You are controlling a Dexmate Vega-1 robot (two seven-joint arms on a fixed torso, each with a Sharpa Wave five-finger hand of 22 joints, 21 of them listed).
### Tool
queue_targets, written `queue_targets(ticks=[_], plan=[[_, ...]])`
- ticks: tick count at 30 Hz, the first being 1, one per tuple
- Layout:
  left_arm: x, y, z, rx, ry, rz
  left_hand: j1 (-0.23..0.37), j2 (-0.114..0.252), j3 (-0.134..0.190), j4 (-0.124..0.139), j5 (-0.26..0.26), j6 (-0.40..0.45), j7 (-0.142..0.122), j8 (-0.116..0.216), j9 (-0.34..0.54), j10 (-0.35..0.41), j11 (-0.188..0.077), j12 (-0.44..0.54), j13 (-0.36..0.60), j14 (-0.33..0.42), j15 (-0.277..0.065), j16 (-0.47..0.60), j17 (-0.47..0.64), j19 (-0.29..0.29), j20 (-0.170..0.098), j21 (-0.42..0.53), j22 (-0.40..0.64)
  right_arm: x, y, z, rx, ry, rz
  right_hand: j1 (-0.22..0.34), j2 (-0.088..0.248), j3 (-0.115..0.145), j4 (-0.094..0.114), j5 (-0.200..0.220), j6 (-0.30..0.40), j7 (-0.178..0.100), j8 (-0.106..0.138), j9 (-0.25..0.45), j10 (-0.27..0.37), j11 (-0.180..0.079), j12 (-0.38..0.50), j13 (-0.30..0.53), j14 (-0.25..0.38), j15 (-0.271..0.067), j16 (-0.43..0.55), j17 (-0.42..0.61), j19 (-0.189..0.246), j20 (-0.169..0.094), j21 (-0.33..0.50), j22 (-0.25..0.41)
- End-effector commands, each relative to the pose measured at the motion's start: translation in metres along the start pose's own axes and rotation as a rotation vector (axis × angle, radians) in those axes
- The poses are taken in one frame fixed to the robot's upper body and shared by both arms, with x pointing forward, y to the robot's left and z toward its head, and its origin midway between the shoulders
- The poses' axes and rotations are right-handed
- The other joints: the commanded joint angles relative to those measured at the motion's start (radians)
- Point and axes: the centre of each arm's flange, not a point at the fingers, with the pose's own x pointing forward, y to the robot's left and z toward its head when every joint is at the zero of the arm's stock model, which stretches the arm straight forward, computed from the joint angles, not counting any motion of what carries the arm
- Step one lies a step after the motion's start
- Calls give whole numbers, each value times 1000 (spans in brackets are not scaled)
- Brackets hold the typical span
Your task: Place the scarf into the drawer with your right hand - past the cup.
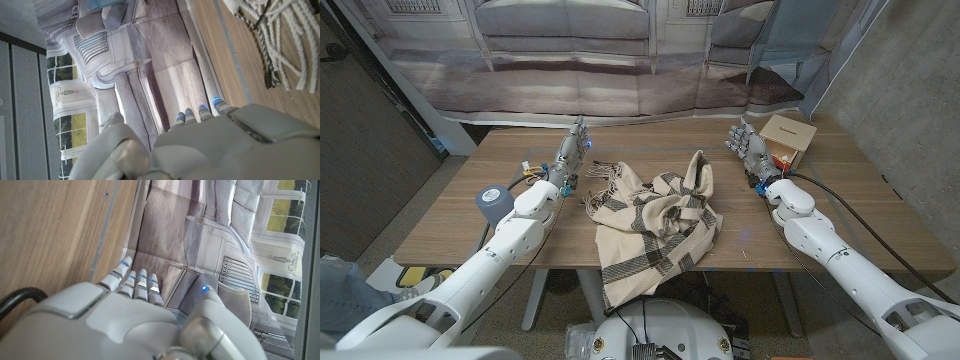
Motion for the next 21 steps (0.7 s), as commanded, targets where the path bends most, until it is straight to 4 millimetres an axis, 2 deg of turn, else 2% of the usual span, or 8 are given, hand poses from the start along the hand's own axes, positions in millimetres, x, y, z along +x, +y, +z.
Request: queue_targets(ticks=[1, 10, 21], plan=[[-4, -3, 4, 18, 8, -4, 8, 2, 7, 2, 5, -130, 1, 3, 4, -60, 1, 6, 4, -43, 1, 4, 5, -30, 2, 4, 4, -4, 6, 1, 4, -9, 4, 11, 0, 8, 0, 6, 6, 0, 2, 4, 12, 0, 4, 1, 5, 3, 5, 1, 7, -11, 5, 4], [-4, -6, 1, 12, 20, -29, 9, 6, 6, 2, 5, -123, -1, 3, 4, -53, 0, 6, 4, -39, 0, 3, 5, -30, 3, 1, 4, -6, 11, -4, 18, -16, 3, 11, 3, 8, 0, 5, 7, -1, 1, 4, 15, -1, 4, 2, 7, 2, 5, 2, 7, -10, 5, 4], [-9, -1, 2, 0, 13, -23, 11, 9, 5, 2, 6, -115, -1, 4, 4, -47, 1, 7, 5, -37, 2, 2, 5, -32, 4, -2, 4, -5, 15, 3, 4, -33, 18, 13, 6, 8, -2, 3, 9, -2, 1, 4, 19, -4, 5, 2, 13, 0, 6, 2, 11, -10, 6, 4]])
